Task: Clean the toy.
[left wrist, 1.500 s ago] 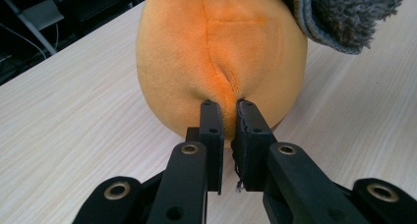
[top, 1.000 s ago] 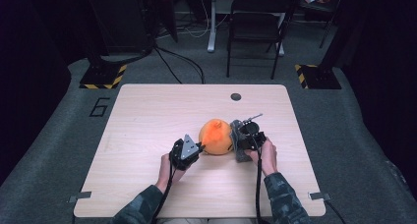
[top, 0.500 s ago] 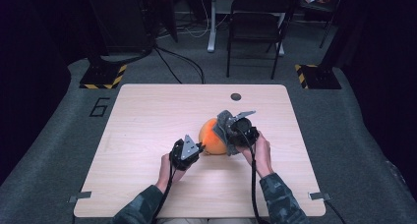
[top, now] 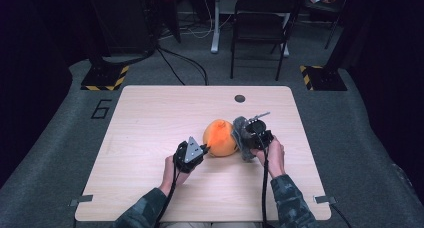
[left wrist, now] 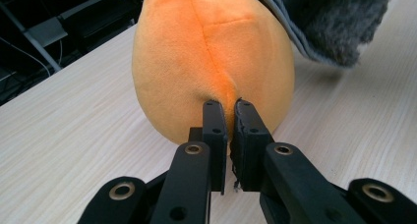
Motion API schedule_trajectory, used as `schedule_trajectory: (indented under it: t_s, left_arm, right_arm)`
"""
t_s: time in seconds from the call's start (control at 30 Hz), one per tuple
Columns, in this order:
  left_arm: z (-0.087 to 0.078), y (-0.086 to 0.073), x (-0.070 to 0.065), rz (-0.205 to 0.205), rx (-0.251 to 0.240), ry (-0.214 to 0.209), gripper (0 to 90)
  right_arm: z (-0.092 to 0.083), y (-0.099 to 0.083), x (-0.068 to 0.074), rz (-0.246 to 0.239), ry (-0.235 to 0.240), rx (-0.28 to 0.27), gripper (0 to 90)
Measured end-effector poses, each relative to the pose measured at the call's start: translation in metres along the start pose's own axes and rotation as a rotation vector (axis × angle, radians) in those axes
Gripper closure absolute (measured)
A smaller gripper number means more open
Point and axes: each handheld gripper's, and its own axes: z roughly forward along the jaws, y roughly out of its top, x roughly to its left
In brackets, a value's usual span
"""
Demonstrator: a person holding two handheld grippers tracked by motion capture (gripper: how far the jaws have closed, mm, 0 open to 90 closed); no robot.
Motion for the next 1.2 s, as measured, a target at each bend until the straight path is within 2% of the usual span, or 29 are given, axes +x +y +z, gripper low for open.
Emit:
schedule_trajectory:
  t_s: [0.1, 0.17, 0.23, 0.3, 0.37, 0.4, 0.47, 0.57, 0.63, 0.67, 0.8, 0.93, 1.03, 1.1, 1.13, 1.2]
  left_arm:
    - [0.0, 0.002, -0.001, 0.003, -0.006, -0.004, 85.2]
    - [0.0, 0.003, -0.001, 0.008, -0.005, -0.006, 85.2]
    - [0.0, 0.004, -0.001, 0.008, -0.007, -0.008, 85.2]
    - [0.0, 0.004, -0.002, 0.008, -0.01, -0.01, 85.2]
    - [0.0, 0.005, -0.003, 0.01, -0.008, -0.011, 85.2]
    - [0.0, 0.006, -0.003, 0.017, -0.008, -0.014, 85.2]
    - [0.001, 0.007, -0.004, 0.024, -0.014, -0.013, 85.2]
    - [0.002, 0.008, -0.006, 0.038, -0.025, -0.011, 85.3]
    - [0.002, 0.009, -0.008, 0.048, -0.018, -0.015, 85.4]
    - [0.002, 0.009, -0.008, 0.056, -0.018, -0.012, 85.4]
    - [0.004, 0.008, -0.008, 0.047, -0.021, -0.02, 85.7]
    - [0.003, 0.008, -0.008, 0.051, -0.023, -0.018, 85.8]
    - [0.003, 0.009, -0.008, 0.049, -0.025, -0.013, 85.8]
    - [0.003, 0.009, -0.007, 0.048, -0.027, -0.013, 85.8]
    - [0.003, 0.009, -0.007, 0.047, -0.028, -0.012, 85.7]
    - [0.003, 0.009, -0.006, 0.049, -0.026, -0.013, 85.7]
  right_arm:
    - [-0.021, 0.008, 0.009, -0.025, 0.01, -0.06, 72.0]
    - [-0.037, 0.015, 0.02, -0.06, 0.02, -0.103, 72.0]
    - [-0.049, 0.019, 0.035, -0.098, 0.03, -0.128, 72.0]
    - [-0.057, 0.023, 0.051, -0.166, 0.03, -0.147, 72.0]
    - [-0.061, 0.025, 0.066, -0.201, 0.026, -0.151, 72.0]
    - [-0.063, 0.026, 0.075, -0.24, 0.022, -0.148, 72.0]
    - [-0.062, 0.027, 0.087, -0.271, 0.003, -0.147, 72.0]
    - [-0.057, 0.03, 0.095, -0.293, -0.018, -0.125, 72.0]
    - [-0.05, 0.032, 0.098, -0.285, -0.015, -0.114, 72.0]
    - [-0.044, 0.033, 0.099, -0.3, -0.024, -0.095, 72.0]
    - [-0.033, 0.034, 0.095, -0.285, -0.034, -0.067, 72.4]
    - [-0.033, 0.036, 0.087, -0.259, -0.034, -0.082, 72.5]
    - [-0.034, 0.037, 0.076, -0.237, -0.055, -0.092, 72.4]
    - [-0.034, 0.037, 0.068, -0.209, -0.109, -0.119, 72.4]
    - [-0.035, 0.037, 0.064, -0.185, -0.109, -0.122, 72.3]
    - [-0.036, 0.036, 0.058, -0.174, -0.122, -0.131, 72.3]
